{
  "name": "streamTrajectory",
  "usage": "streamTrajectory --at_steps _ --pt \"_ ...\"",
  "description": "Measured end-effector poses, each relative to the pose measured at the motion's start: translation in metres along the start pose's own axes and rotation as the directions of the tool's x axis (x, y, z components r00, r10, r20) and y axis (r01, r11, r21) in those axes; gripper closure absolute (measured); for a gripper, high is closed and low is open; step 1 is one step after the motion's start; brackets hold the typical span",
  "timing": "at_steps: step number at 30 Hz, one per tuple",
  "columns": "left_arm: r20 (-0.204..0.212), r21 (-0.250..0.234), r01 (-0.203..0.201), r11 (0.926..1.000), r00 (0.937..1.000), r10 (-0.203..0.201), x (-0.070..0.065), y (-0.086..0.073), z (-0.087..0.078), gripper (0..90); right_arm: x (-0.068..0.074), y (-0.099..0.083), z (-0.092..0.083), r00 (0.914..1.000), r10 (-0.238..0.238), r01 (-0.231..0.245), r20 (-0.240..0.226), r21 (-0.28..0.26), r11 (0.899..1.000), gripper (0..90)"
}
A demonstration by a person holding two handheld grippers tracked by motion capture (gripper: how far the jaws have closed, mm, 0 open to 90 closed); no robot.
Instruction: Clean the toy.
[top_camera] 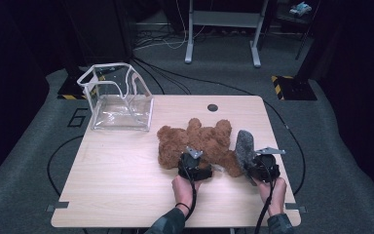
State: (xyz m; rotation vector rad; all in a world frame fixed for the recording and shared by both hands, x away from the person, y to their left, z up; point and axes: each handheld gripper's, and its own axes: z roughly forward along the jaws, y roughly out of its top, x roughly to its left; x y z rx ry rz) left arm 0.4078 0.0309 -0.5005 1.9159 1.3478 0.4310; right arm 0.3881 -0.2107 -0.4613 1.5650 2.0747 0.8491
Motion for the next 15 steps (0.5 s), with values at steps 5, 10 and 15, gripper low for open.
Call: streamTrajectory --at_steps 5,10,15 --pt "-0.037 0.041 0.032 0.9987 0.9989 -0.030 0.001 -0.005 0.017 24.8 0.001 -0.001 0.000 1.0000 -0.006 0.006 -0.007 0.000 1.000 68.7" --pt "-0.042 0.044 0.017 0.9989 0.9990 -0.015 0.001 -0.007 0.017 28.9 -0.001 -0.002 -0.001 1.0000 -0.001 0.001 -0.006 0.001 1.000 68.8" --pt "-0.028 0.057 0.008 0.9984 0.9996 -0.006 0.002 -0.007 0.013 39.5 -0.004 -0.004 -0.002 1.0000 -0.007 0.007 -0.004 -0.007 1.000 68.7"
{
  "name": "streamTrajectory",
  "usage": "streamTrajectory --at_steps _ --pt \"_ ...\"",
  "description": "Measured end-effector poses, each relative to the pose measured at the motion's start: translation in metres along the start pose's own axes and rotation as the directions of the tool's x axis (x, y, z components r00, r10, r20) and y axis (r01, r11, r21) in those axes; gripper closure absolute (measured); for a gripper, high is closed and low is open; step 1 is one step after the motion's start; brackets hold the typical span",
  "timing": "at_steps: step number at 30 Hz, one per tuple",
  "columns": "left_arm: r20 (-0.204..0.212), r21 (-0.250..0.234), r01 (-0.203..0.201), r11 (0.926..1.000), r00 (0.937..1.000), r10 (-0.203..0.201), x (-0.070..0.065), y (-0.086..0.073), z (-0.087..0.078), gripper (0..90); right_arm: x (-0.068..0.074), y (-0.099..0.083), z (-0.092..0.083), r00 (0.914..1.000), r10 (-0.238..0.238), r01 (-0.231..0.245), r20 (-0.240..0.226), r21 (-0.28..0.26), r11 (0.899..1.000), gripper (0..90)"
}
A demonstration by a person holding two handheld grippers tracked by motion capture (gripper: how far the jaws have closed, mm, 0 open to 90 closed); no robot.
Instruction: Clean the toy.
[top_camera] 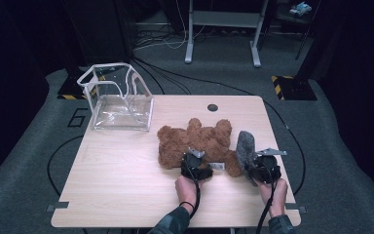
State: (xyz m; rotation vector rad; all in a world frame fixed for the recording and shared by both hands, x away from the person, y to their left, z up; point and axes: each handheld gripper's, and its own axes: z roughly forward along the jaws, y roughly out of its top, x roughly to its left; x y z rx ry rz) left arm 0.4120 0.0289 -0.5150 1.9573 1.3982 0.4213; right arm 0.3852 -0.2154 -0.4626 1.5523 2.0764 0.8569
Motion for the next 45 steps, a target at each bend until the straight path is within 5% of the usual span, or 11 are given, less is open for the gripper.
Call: streamTrajectory --at_steps 10,17,25,30,37,45 --pt "0.019 0.016 -0.116 0.9932 0.9932 0.115 0.016 -0.004 -0.016 52.4 -0.002 -0.002 0.001 0.9999 0.014 -0.014 0.000 0.005 1.000 68.7" --pt "0.000 -0.011 -0.119 0.9928 0.9929 0.119 0.023 -0.007 -0.019 61.1 -0.002 -0.002 0.001 0.9999 0.011 -0.011 0.006 0.006 1.000 68.7" --pt "-0.054 -0.015 -0.060 0.9981 0.9968 0.059 0.003 -0.014 -0.011 31.3 0.002 0.001 0.003 1.0000 0.004 -0.004 -0.001 0.004 1.000 68.7" --pt "-0.089 -0.029 -0.072 0.9970 0.9936 0.069 -0.006 -0.020 -0.008 27.8 0.003 0.000 0.003 0.9999 0.013 -0.013 -0.006 0.005 1.000 68.6" --pt "-0.084 -0.059 -0.036 0.9976 0.9960 0.031 -0.004 -0.018 -0.007 54.1 -0.001 -0.001 0.001 0.9999 0.012 -0.012 -0.001 0.003 1.000 68.7" --pt "-0.039 -0.050 -0.023 0.9985 0.9990 0.021 0.008 -0.016 -0.013 65.5 0.001 -0.001 0.001 0.9998 0.020 -0.020 -0.004 0.009 1.000 68.7"
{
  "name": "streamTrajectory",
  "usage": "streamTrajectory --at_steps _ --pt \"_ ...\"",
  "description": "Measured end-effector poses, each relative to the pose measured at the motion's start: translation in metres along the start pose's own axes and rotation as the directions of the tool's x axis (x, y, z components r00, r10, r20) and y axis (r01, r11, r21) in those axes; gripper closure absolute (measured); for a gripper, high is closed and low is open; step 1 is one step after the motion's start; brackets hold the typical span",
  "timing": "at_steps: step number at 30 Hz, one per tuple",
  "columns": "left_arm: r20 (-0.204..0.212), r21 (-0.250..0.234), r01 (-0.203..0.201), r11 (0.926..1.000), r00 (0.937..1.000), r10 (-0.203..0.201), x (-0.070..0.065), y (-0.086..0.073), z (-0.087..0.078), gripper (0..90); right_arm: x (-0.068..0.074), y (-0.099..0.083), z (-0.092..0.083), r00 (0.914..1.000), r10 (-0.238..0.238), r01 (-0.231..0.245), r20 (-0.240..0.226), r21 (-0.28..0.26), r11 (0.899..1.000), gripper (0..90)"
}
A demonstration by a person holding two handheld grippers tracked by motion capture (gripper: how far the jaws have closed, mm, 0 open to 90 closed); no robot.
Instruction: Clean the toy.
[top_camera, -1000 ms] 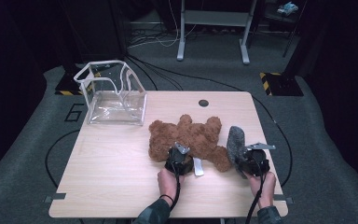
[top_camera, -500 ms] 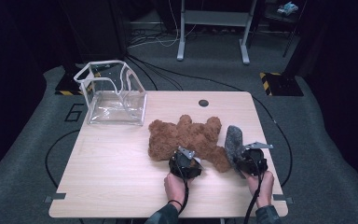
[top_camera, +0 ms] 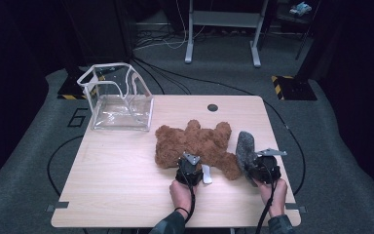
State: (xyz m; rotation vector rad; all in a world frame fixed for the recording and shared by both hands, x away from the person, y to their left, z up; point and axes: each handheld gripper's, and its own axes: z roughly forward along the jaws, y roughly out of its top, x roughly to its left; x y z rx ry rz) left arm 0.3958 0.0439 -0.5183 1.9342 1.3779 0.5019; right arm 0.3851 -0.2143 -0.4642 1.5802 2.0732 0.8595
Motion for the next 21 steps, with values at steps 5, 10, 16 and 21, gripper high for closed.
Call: streamTrajectory --at_steps 5,10,16,21 --pt "0.012 0.003 -0.018 0.9998 0.9998 0.018 0.002 0.001 -0.003 65.2 -0.001 0.000 0.001 0.9999 -0.014 0.014 -0.002 -0.006 1.000 68.6" --pt "-0.004 -0.024 -0.062 0.9978 0.9981 0.062 0.004 0.007 -0.009 67.4 -0.002 0.001 0.000 0.9999 -0.014 0.014 0.004 -0.014 1.000 68.6" --pt "-0.020 -0.076 -0.121 0.9897 0.9926 0.120 0.013 0.027 -0.017 69.9 -0.003 0.000 0.000 1.0000 -0.002 0.002 0.004 -0.014 1.000 68.6" --pt "-0.018 -0.104 -0.178 0.9785 0.9840 0.177 0.025 0.048 -0.022 71.3 -0.006 0.000 0.000 1.0000 0.001 -0.001 0.008 -0.016 1.000 68.4"
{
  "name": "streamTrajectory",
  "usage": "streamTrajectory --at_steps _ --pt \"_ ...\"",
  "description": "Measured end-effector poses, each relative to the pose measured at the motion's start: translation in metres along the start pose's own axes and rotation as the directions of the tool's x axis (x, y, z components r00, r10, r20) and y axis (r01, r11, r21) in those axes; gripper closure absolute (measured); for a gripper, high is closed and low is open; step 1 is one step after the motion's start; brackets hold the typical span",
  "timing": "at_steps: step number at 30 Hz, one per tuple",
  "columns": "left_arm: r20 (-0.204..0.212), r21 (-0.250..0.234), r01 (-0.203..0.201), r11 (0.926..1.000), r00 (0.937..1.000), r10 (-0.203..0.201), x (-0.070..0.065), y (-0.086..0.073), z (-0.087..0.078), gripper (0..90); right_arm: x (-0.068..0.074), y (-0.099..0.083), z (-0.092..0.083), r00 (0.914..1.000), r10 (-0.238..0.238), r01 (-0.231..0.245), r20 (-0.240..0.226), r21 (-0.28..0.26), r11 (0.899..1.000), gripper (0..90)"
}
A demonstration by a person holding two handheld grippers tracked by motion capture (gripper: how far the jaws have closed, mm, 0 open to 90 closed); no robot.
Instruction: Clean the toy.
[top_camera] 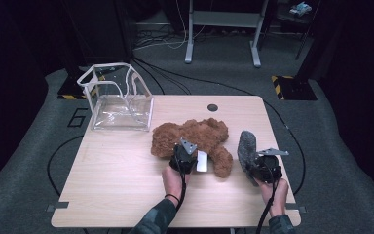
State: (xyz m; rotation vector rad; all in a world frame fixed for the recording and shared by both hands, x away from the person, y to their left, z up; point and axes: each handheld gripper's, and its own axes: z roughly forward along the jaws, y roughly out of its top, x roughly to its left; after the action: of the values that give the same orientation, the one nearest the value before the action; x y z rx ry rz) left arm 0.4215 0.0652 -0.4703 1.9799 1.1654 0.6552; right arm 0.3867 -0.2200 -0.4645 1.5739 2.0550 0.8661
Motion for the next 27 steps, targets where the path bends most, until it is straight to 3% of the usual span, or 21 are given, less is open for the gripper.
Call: streamTrajectory --at_steps 2,4,9,16,20,22,24,27 --pt "0.018 -0.015 -0.001 0.9999 0.9998 0.001 0.003 0.003 0.000 72.0 0.000 0.000 0.000 1.0000 0.004 -0.004 0.000 0.003 1.000 68.5" --pt "0.033 -0.031 -0.036 0.9989 0.9988 0.037 0.007 0.012 -0.004 72.6 -0.001 0.000 -0.001 0.9999 0.011 -0.011 0.006 0.003 1.000 68.4" --pt "0.056 -0.088 -0.060 0.9943 0.9963 0.065 0.008 0.028 -0.014 73.5 -0.003 0.001 -0.002 0.9999 0.011 -0.011 0.012 -0.003 1.000 68.4" --pt "0.104 -0.168 -0.066 0.9836 0.9910 0.085 0.003 0.042 -0.031 73.9 -0.007 0.006 -0.008 0.9996 0.015 -0.015 0.024 -0.024 1.000 68.2" --pt "0.121 -0.180 -0.071 0.9811 0.9883 0.094 0.002 0.044 -0.037 73.9 -0.009 0.008 -0.011 0.9992 0.017 -0.016 0.035 -0.027 1.000 68.2" --pt "0.160 -0.198 -0.054 0.9787 0.9834 0.086 0.001 0.046 -0.044 73.9 -0.011 0.010 -0.014 0.9989 0.026 -0.024 0.040 -0.033 0.999 68.2" --pt "0.167 -0.202 -0.058 0.9777 0.9816 0.093 0.000 0.047 -0.047 73.8 -0.012 0.011 -0.015 0.9988 0.023 -0.022 0.042 -0.040 0.999 68.2" --pt "0.218 -0.223 -0.050 0.9736 0.9708 0.100 -0.002 0.044 -0.054 73.6 -0.013 0.012 -0.017 0.9986 0.027 -0.025 0.046 -0.038 0.999 68.1"
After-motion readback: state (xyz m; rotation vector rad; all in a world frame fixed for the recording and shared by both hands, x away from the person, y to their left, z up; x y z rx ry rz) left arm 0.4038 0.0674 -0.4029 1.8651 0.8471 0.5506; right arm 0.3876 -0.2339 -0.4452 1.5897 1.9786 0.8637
